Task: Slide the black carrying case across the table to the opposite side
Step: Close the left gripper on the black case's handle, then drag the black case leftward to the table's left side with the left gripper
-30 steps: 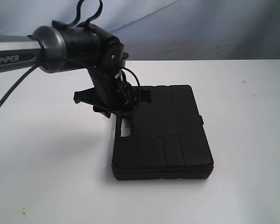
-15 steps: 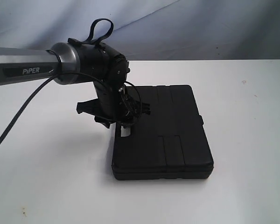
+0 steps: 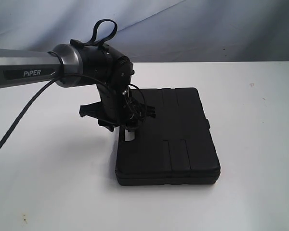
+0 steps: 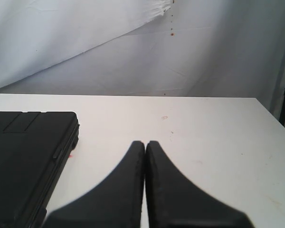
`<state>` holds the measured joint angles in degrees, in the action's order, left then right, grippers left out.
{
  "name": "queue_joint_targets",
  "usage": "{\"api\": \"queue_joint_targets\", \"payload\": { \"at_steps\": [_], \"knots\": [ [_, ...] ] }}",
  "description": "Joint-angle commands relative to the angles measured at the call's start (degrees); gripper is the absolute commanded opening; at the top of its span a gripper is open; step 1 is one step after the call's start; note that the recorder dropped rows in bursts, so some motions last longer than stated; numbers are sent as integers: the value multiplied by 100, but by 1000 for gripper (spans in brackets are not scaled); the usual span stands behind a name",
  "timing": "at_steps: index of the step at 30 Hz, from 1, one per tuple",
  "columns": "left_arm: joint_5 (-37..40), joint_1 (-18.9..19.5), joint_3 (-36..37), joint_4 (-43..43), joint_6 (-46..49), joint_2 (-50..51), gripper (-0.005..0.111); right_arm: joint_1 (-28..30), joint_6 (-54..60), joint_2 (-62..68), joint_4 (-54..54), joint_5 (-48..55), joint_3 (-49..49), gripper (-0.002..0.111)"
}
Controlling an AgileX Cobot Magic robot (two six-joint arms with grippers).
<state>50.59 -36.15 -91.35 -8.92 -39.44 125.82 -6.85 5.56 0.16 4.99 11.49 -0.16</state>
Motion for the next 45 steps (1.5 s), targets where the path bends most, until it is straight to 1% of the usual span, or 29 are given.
{"api": "queue_joint_targets", "payload": {
  "at_steps": [1, 3, 9, 10, 12, 18, 21, 23, 25, 26, 29, 31, 33, 34, 35, 37, 40, 45],
  "knots": [
    [-50, 17, -21, 75, -33, -27, 42, 17, -28, -16, 39, -1, 16, 0],
    [-50, 17, -21, 75, -33, -27, 37, 17, -28, -16, 39, -1, 16, 0],
    [-50, 17, -21, 88, -33, -27, 10, 17, -28, -16, 39, -1, 16, 0],
    [-50, 17, -21, 88, -33, -27, 4, 17, -28, -16, 39, -1, 16, 0],
    [-38, 17, -21, 88, -33, -27, 0, 17, -28, -16, 39, -1, 16, 0],
    [-26, 17, -21, 1, -51, -18, 1, 17, -28, -16, 39, -1, 16, 0],
    [37, 17, -21, 46, -72, 109, 9, 17, -28, -16, 39, -1, 16, 0],
    [71, 17, -21, 88, -72, 249, 21, 17, -28, -16, 39, -1, 16, 0],
    [61, 17, -21, 88, -72, 314, 30, 17, -28, -16, 39, -1, 16, 0],
    [61, 17, -21, 88, -59, 314, 31, 17, -28, -16, 39, -1, 16, 0],
    [25, 17, -21, 88, -48, 314, 31, 17, -28, -16, 39, -1, 16, 0],
    [23, 17, -21, 30, -48, 314, 30, 17, -28, -16, 39, -1, 16, 0],
    [23, 17, -21, -64, -48, 314, 24, 17, -28, -16, 39, -1, 16, 0],
    [23, 17, -21, -76, -48, 314, 19, 17, -28, -16, 39, -1, 16, 0],
    [34, 17, -21, -76, -37, 314, 11, 17, -28, -16, 39, -1, 16, 0],
    [34, 17, -21, -104, -37, 314, -1, 17, -28, -16, 39, -1, 16, 0],
    [34, 17, -21, -186, -12, 314, 0, 17, -28, -16, 39, -1, 16, 0],
    [137, 17, -21, -305, 396, 303, 0, 17, -28, -16, 39, -1, 16, 0]
  ]
}}
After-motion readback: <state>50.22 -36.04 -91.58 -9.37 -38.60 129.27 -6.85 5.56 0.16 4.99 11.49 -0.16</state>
